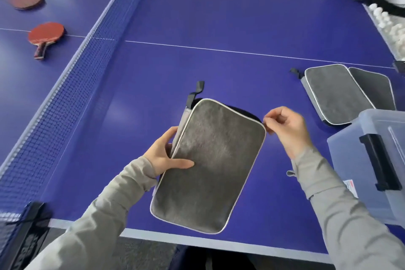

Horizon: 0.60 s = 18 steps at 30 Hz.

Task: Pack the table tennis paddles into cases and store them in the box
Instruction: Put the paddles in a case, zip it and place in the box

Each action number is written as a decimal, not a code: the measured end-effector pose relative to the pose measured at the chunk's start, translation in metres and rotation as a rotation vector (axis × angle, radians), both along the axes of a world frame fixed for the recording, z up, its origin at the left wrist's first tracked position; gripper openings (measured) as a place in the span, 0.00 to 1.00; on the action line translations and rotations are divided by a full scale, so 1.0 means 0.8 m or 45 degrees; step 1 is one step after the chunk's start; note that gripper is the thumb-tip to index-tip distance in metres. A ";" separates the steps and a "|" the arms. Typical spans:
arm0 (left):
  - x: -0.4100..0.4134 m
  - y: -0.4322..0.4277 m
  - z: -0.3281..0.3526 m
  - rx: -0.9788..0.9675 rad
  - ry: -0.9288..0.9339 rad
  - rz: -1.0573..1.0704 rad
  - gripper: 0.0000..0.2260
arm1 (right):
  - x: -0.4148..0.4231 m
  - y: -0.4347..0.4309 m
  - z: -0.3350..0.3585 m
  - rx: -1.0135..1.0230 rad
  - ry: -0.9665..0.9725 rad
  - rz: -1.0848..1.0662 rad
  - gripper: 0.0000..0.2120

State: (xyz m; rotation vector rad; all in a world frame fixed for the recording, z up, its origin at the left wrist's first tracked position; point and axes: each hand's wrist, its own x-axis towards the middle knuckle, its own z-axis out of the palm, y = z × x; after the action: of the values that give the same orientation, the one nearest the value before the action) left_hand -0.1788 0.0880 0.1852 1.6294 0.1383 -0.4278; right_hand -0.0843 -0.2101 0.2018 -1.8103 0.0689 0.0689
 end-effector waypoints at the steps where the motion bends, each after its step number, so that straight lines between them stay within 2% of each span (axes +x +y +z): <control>1: -0.001 0.006 0.003 0.014 -0.003 -0.049 0.36 | 0.002 0.002 0.005 -0.039 -0.005 0.050 0.13; 3: 0.000 0.017 0.009 0.092 -0.028 -0.140 0.34 | 0.000 0.012 0.013 -0.213 -0.017 0.174 0.13; 5: 0.004 0.026 0.014 0.336 -0.078 -0.242 0.33 | -0.006 0.034 0.023 -0.395 -0.094 0.313 0.13; 8: 0.013 0.026 0.017 0.732 -0.124 -0.436 0.35 | -0.019 0.077 0.039 -0.442 -0.255 0.465 0.11; 10: 0.015 0.021 0.014 0.841 -0.155 -0.541 0.35 | -0.028 0.104 0.045 -0.456 -0.352 0.549 0.10; 12: 0.014 0.023 0.008 0.857 -0.160 -0.560 0.35 | -0.036 0.123 0.045 -0.490 -0.428 0.612 0.08; 15: 0.005 0.040 -0.006 0.790 -0.106 -0.431 0.36 | -0.041 0.139 0.036 -0.400 -0.435 0.577 0.08; 17: -0.005 0.055 -0.016 0.630 -0.033 -0.282 0.37 | -0.043 0.145 0.023 -0.353 -0.399 0.519 0.05; 18: -0.013 0.065 -0.021 0.506 -0.006 -0.199 0.37 | -0.045 0.147 0.014 -0.355 -0.351 0.484 0.07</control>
State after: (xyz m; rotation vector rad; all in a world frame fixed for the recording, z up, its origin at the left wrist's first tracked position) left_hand -0.1890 0.1403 0.1685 2.0408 0.0963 -0.5401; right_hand -0.1206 -0.0925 0.2129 -2.0743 -0.4836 0.0808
